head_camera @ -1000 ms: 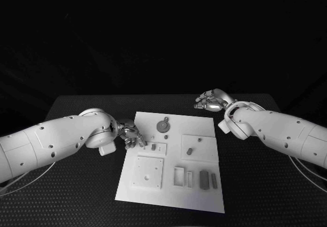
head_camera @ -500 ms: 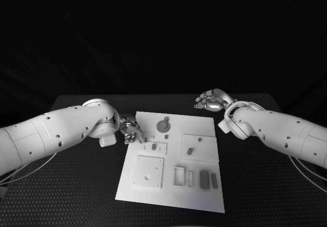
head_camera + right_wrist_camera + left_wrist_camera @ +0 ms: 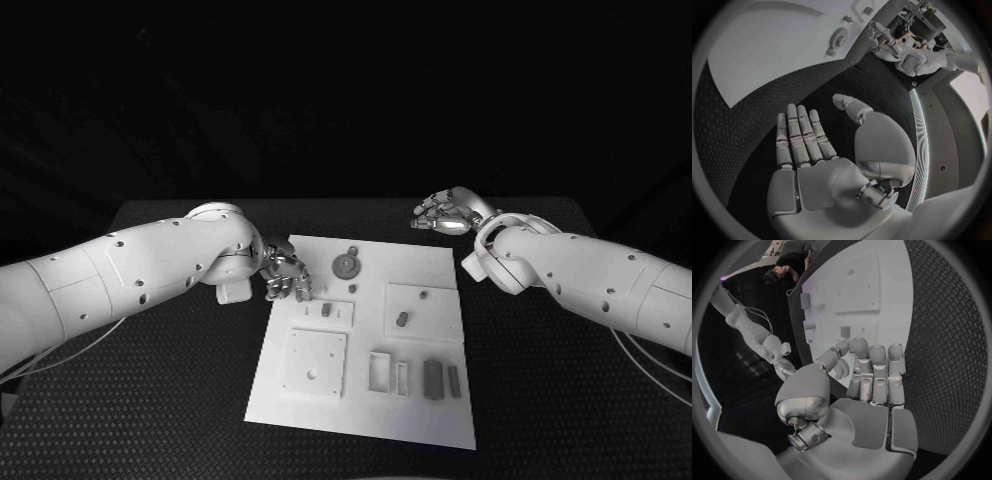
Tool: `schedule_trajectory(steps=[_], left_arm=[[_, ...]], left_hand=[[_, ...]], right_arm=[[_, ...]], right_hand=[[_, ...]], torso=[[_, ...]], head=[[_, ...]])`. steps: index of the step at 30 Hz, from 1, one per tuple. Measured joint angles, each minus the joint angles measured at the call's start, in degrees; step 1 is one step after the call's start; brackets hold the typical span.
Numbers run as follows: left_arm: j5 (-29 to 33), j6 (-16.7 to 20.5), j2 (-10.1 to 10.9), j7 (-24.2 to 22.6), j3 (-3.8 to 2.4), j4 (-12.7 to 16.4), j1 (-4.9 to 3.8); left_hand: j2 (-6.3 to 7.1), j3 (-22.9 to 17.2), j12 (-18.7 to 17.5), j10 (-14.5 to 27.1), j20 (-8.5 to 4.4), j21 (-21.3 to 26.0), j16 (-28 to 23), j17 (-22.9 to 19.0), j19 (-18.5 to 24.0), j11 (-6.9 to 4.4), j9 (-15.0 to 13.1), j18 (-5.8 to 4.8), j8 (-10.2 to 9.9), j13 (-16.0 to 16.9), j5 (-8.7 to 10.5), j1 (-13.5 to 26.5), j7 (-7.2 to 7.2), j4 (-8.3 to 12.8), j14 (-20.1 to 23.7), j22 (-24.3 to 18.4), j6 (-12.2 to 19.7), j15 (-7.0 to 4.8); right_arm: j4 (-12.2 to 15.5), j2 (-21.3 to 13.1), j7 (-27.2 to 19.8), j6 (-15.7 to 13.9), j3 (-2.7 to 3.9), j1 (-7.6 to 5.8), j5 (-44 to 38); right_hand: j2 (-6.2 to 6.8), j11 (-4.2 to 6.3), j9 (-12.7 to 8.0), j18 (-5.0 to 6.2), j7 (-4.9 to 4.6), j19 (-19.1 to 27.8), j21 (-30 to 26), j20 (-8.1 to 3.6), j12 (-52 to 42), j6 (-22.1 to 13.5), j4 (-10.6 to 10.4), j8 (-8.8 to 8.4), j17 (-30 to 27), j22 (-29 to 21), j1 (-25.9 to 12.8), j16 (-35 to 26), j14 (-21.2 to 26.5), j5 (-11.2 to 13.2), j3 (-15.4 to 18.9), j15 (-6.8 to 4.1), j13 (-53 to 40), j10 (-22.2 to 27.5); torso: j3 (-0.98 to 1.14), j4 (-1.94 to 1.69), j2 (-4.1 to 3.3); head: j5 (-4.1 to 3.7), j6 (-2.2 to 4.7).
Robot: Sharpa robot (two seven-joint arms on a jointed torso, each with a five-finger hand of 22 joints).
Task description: Assemble the parts on the task board
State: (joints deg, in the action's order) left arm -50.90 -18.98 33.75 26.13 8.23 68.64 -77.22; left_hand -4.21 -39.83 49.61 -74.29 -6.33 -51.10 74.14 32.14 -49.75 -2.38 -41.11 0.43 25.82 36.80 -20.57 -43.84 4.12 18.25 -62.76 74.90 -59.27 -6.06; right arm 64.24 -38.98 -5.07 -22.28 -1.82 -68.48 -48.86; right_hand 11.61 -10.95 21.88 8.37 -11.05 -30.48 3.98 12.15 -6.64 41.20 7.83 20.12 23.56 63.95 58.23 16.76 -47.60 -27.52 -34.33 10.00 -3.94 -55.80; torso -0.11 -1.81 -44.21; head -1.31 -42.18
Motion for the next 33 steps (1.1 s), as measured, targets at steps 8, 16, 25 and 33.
schedule_trajectory(steps=[8, 16, 25, 33], left_arm=[[-1.2, -2.2, -0.9, 0.4, 0.02, -0.7, -0.22], [-1.8, -3.8, -1.8, 0.6, 0.19, -1.4, -0.4], [-4.5, -4.7, -3.0, 0.7, 0.51, -1.0, -0.43], [-7.6, -5.1, -3.8, 0.9, 1.15, -1.0, -0.46]], left_hand=[[0.08, -2.4, 1.4, -0.1, 0.0, -1.0, 1.1, 0.2, 0.0, 0.02, -1.4, 0.0, 0.7, 0.4, -1.43, 2.3, 0.07, -0.1, 0.0, 0.0, -0.1, 0.01], [0.36, -4.1, 2.2, -0.1, -0.21, -1.7, 2.0, 0.2, -0.2, 0.01, -2.3, 0.0, 0.9, 0.6, -2.66, 3.2, 0.07, 0.0, 0.0, 0.0, -0.1, 0.03], [0.66, -4.1, 2.8, -0.4, -0.21, -2.4, 2.8, 0.2, -0.6, -0.08, -3.2, 0.0, 1.2, 0.6, -4.7, 3.5, 0.06, -0.1, -0.1, 0.0, -0.5, 0.11], [0.6, -4.2, 3.0, -0.6, -0.41, -2.6, 2.8, 0.2, -0.8, -0.09, -3.6, 0.0, 1.2, 0.6, -5.32, 3.6, 0.08, -0.1, -0.4, 0.0, -0.7, 0.06]], right_arm=[[0.0, 0.1, 0.0, 0.0, 0.0, 0.0, 0.0], [0.0, 0.1, 0.0, 0.0, 0.0, 0.0, 0.0], [0.0, 0.2, 0.0, 0.0, 0.01, 0.0, 0.0], [-0.1, 0.3, 0.0, 0.0, -0.01, 0.0, 0.0]], right_hand=[[0.0, 0.0, 0.0, 0.0, 0.0, 0.0, 0.0, 0.0, 0.0, 0.0, 0.0, 0.0, 0.0, 0.1, 0.0, 0.0, 0.0, -0.2, 0.0, 0.0, 0.0, 0.0], [0.0, 0.0, 0.0, 0.01, 0.0, 0.0, 0.0, 0.0, 0.0, 0.0, 0.0, 0.0, 0.0, 0.1, 0.0, 0.0, 0.0, -0.2, 0.0, 0.0, 0.0, 0.0], [0.0, 0.0, 0.0, 0.0, 0.0, 0.0, 0.0, 0.0, 0.0, 0.0, 0.0, 0.0, 0.0, 0.0, 0.0, 0.0, 0.0, -0.2, 0.0, 0.0, 0.0, 0.0], [0.0, 0.0, 0.0, 0.0, 0.0, 0.0, 0.0, 0.0, 0.0, 0.0, 0.0, 0.0, 0.0, 0.1, 0.0, 0.0, 0.0, -0.4, 0.0, 0.0, 0.0, 0.0]], torso=[[-0.02, -0.01, 0.01], [-0.04, -0.03, 0.01], [-0.08, -0.06, 0.0], [-0.07, -0.06, -0.01]], head=[[0.09, 0.03], [0.14, 0.01], [0.25, -0.15], [0.32, -0.34]])
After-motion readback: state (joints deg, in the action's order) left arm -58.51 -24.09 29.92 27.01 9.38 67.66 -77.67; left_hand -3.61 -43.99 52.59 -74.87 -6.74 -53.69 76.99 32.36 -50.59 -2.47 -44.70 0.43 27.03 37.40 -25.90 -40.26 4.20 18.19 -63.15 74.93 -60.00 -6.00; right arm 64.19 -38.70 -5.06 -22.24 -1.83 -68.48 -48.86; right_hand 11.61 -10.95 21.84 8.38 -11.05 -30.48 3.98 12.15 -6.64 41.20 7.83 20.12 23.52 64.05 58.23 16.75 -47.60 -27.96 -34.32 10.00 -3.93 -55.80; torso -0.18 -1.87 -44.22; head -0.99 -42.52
